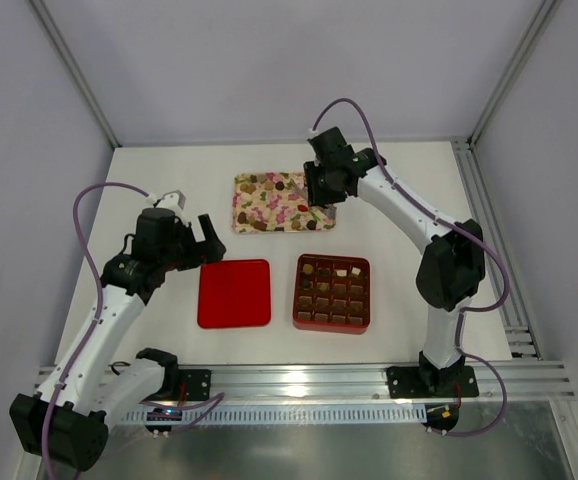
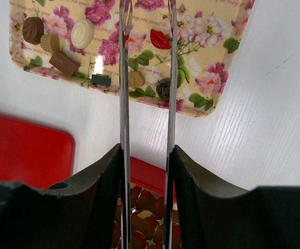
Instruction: Pack the chocolate
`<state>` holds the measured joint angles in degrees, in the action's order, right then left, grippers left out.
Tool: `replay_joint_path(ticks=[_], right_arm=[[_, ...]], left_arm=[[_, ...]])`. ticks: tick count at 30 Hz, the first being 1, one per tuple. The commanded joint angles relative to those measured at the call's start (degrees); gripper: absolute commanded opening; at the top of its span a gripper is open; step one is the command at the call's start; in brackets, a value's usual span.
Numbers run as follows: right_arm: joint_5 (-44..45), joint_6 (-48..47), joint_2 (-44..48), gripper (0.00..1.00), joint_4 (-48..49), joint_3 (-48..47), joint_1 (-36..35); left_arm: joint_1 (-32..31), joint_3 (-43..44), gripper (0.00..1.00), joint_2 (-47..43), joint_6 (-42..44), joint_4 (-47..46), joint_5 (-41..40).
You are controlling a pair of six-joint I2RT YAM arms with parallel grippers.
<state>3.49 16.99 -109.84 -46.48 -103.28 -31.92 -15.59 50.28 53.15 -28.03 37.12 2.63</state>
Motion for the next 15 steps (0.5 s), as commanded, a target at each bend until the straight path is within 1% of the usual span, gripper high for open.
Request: replay_joint_path(ticks=[1, 15], right_arm=[[0.74, -1.52, 1.82, 0.45, -0.54, -1.4, 0.37], [-2.43, -3.63, 2.97, 0.45, 1.3, 6.16, 1.25]], left_arm=[[0.3, 1.49, 1.0, -0.23, 0.17, -0.65, 0.44], [0.3, 1.31, 1.0, -0.24, 0.17, -0.74, 0.71]])
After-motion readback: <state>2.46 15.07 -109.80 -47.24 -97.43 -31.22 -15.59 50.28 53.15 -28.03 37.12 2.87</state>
